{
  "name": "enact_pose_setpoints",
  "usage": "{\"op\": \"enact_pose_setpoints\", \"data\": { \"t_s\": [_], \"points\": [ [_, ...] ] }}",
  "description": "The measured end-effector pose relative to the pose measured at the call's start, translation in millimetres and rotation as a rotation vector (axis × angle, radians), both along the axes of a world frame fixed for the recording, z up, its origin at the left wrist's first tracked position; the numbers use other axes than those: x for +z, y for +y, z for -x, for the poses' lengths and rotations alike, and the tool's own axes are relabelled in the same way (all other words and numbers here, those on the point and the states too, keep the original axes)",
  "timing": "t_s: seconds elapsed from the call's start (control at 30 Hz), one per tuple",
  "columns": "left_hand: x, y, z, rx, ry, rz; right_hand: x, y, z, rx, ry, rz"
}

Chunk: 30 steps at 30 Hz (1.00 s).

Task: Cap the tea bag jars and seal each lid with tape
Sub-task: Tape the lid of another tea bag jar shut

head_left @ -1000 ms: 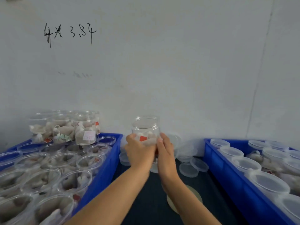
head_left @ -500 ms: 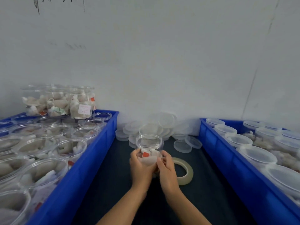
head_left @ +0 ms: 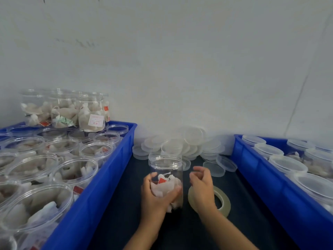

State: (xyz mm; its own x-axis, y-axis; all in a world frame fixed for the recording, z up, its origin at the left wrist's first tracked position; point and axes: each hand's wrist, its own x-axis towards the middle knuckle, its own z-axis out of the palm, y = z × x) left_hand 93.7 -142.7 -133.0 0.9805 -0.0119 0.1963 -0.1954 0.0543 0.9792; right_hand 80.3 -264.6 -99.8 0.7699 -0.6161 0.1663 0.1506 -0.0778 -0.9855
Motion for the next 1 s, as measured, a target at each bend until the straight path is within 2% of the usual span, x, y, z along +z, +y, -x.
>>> {"op": "enact_pose_setpoints", "data": {
  "t_s": [0.4, 0.53, 0.67, 0.8, 1.0],
  "points": [
    [-6, 12, -9, -0.045, 0.018, 0.013, 20, -36, -126, -0.001, 0.218, 0.318],
    [-6, 11, -7, -0.060, 0.006, 0.045, 24, -37, -144, 0.065, 0.291, 0.339],
    [-7, 11, -7, -0.053, -0.011, 0.054, 20, -38, -153, 0.041, 0.348, 0.325],
    [-8, 11, -8, -0.055, -0.014, 0.056, 18, -40, -149, -0.044, 0.295, 0.323],
    [-5, 12, -6, -0.094, -0.041, 0.033, 36, -45, -101, -0.141, 0.044, 0.357]
  ]
}}
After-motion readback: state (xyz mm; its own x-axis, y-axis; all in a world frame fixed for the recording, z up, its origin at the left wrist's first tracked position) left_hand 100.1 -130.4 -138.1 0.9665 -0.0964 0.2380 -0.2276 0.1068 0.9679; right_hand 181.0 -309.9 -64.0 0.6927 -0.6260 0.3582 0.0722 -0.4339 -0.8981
